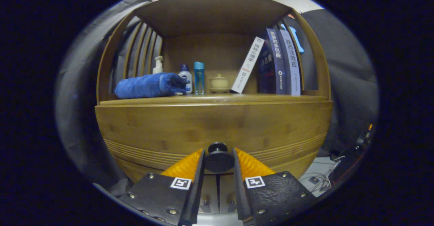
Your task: Pull open the drawer, take out the items inside it, and place them on the countertop above the cabinet.
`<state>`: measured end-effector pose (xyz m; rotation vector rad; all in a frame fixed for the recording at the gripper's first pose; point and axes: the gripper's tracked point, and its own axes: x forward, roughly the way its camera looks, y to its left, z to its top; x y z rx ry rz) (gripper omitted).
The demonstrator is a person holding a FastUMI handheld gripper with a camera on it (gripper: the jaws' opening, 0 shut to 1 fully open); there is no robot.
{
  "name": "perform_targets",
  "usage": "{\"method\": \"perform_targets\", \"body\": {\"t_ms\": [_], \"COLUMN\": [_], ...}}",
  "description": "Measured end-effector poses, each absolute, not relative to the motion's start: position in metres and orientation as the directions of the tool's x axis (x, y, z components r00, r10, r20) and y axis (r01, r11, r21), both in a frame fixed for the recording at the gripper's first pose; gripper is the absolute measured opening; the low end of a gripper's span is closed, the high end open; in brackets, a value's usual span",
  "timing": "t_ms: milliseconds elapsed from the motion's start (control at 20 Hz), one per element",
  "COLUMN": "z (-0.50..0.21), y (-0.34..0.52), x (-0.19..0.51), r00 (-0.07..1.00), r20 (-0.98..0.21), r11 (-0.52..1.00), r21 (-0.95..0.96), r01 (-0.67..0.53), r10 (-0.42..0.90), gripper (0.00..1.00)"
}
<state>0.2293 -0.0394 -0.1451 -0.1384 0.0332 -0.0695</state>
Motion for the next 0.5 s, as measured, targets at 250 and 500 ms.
{"method": "perform_targets", "body": {"t_ms": [250, 500], "z": [-0.149, -0.152], "y": [-0.041, -0.04], "x": [0.215, 0.177], "r00": [0.995, 0.994], "r20": [-0.073, -0.076], "r11": [0.993, 0.992], "r21": [-0.103, -0.103], "r01": [0.065, 0.067], "r10": [-0.072, -0.075], "gripper": [0.31, 0.31]}}
